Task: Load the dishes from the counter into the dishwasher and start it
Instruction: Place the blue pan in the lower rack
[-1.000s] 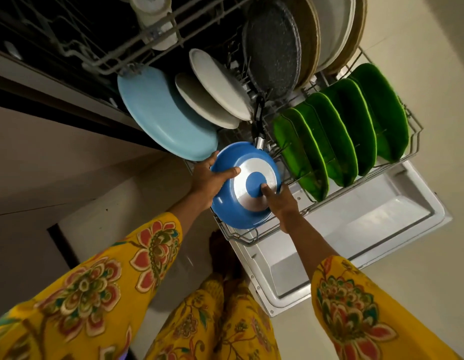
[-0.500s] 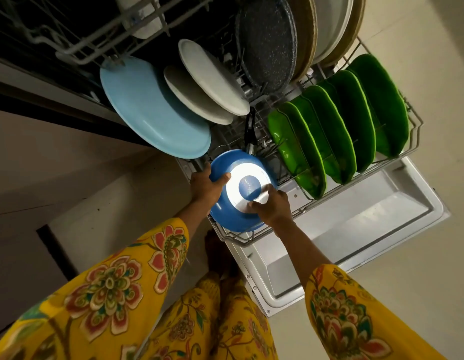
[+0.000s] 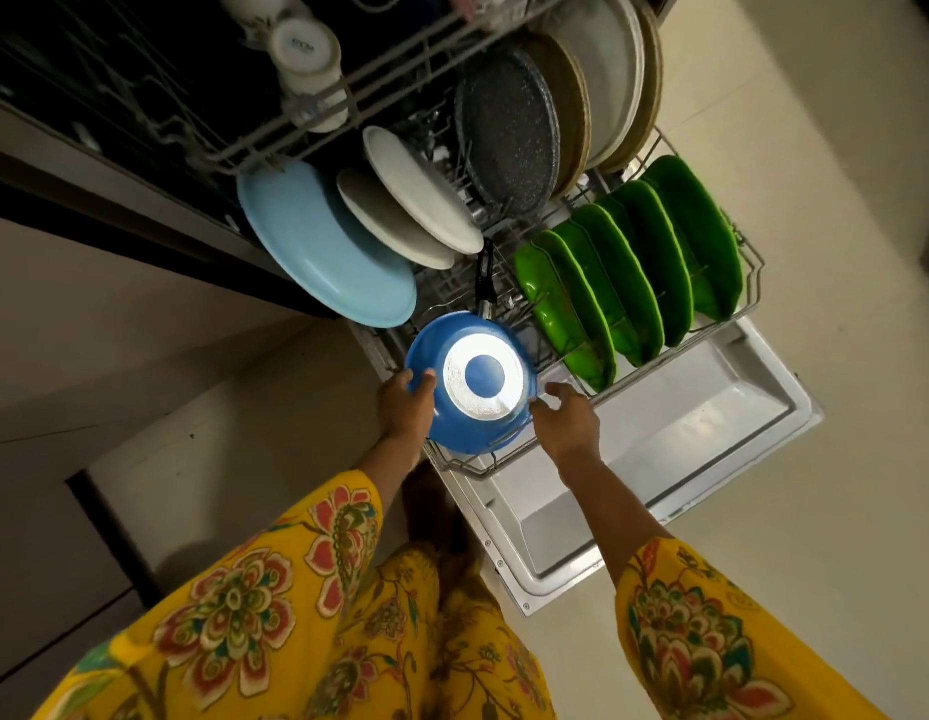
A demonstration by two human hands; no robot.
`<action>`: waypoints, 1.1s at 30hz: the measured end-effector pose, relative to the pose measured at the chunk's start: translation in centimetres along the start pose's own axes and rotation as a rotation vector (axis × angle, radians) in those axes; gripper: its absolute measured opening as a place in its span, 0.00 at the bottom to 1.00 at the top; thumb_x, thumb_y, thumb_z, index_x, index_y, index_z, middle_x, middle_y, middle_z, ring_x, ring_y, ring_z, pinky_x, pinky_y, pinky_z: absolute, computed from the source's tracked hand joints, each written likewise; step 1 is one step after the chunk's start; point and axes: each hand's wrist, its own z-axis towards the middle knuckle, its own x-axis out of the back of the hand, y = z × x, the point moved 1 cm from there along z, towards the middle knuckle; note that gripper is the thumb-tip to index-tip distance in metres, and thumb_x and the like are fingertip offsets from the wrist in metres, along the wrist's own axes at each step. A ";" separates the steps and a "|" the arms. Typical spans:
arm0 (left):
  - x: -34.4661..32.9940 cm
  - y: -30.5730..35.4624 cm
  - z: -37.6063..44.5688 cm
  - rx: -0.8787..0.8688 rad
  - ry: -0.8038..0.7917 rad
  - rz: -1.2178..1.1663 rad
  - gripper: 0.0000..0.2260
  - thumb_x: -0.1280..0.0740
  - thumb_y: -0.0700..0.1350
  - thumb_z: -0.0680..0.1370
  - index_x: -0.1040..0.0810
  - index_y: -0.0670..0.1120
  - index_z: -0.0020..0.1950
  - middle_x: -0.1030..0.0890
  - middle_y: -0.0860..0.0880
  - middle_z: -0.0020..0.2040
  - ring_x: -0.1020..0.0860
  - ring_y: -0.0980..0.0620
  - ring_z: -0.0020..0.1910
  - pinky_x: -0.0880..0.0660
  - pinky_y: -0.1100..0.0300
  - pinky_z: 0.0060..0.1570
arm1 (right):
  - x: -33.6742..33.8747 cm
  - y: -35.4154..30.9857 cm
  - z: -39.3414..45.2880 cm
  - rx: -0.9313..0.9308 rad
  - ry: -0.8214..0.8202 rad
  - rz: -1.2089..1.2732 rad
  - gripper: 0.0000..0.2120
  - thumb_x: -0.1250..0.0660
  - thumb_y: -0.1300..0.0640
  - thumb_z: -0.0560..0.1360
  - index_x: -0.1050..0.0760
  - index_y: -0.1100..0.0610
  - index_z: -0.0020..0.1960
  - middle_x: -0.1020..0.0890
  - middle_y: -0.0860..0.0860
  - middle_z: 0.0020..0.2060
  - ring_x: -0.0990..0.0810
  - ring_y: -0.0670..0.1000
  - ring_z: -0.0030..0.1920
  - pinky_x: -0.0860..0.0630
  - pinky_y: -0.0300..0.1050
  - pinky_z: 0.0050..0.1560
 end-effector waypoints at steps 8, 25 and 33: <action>0.0 1.1 -5.9 0.321 -0.071 -0.478 0.19 0.39 0.51 0.80 0.30 0.43 0.68 0.25 0.44 0.60 0.26 0.45 0.61 0.29 0.50 0.63 | 4.2 -1.7 -5.4 -0.062 -0.024 0.050 0.20 0.39 0.54 0.78 0.31 0.57 0.69 0.28 0.55 0.67 0.30 0.56 0.67 0.33 0.47 0.65; -4.4 1.2 -12.7 0.399 -0.056 -0.615 0.07 0.37 0.45 0.80 0.29 0.46 0.43 0.32 0.50 0.33 0.35 0.56 0.29 0.36 0.64 0.30 | 10.2 1.1 -3.4 -0.215 -0.152 0.227 0.19 0.38 0.54 0.79 0.29 0.66 0.63 0.24 0.61 0.56 0.26 0.61 0.58 0.31 0.54 0.66; -15.5 2.1 -16.4 0.461 -0.010 -0.729 0.16 0.41 0.48 0.81 0.36 0.50 0.33 0.38 0.52 0.26 0.41 0.57 0.22 0.45 0.65 0.24 | 16.5 5.0 1.0 -0.275 -0.320 0.363 0.15 0.39 0.55 0.79 0.27 0.61 0.62 0.21 0.60 0.52 0.22 0.59 0.53 0.27 0.49 0.59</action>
